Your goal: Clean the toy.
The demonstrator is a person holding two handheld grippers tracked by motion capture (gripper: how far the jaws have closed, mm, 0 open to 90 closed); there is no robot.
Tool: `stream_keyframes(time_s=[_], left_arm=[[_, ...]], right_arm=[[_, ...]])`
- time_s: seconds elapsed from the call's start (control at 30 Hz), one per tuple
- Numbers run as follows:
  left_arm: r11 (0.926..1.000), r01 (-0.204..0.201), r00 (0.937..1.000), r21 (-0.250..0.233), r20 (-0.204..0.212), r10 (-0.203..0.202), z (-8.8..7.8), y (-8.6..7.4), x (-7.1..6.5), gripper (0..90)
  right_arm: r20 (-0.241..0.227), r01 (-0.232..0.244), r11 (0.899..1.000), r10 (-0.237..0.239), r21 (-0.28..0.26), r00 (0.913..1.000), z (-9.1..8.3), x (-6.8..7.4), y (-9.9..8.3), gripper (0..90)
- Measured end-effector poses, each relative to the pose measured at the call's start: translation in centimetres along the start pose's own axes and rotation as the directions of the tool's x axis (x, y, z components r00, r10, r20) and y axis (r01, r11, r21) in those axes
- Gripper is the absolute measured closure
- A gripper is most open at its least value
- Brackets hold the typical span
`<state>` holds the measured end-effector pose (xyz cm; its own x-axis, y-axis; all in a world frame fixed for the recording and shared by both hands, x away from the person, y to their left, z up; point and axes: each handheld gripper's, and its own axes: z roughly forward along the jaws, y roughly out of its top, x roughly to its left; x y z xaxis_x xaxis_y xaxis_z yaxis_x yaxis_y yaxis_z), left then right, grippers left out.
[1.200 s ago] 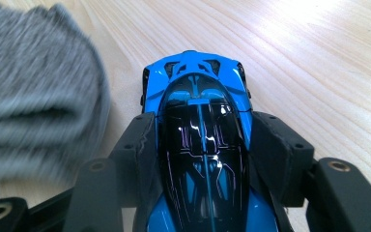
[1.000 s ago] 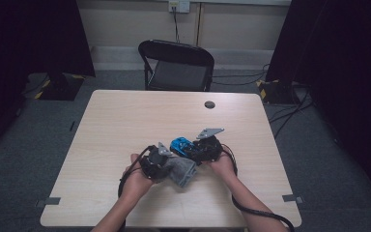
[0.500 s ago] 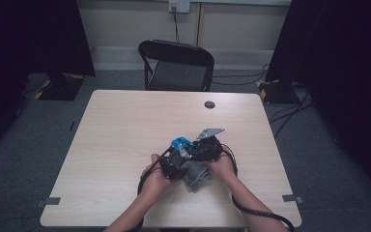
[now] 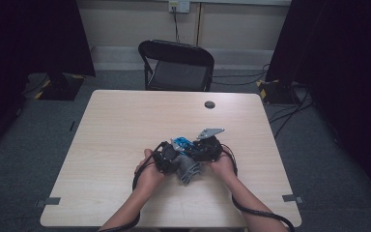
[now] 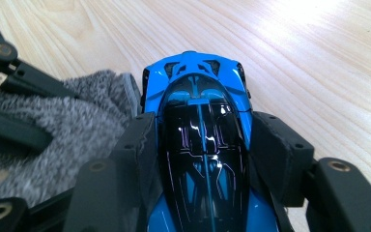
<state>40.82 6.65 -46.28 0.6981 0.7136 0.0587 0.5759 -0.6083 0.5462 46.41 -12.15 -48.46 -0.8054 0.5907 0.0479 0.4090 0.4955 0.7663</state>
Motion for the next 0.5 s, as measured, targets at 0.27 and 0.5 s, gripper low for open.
stream_keyframes(time_s=[0.27,0.5], left_arm=[[0.9998,0.019,0.9996,0.006,-0.022,-0.019,-0.1,-0.1,1.1,74.0],[0.9988,0.048,0.9984,0.004,-0.03,-0.048,-0.2,-0.4,2.1,74.0]], right_arm=[[0.001,0.0,1.0,0.0,-0.002,1.0,0.0,0.0,0.0,43.4],[0.001,0.0,1.0,0.0,0.0,1.0,0.0,0.0,0.0,43.3]])
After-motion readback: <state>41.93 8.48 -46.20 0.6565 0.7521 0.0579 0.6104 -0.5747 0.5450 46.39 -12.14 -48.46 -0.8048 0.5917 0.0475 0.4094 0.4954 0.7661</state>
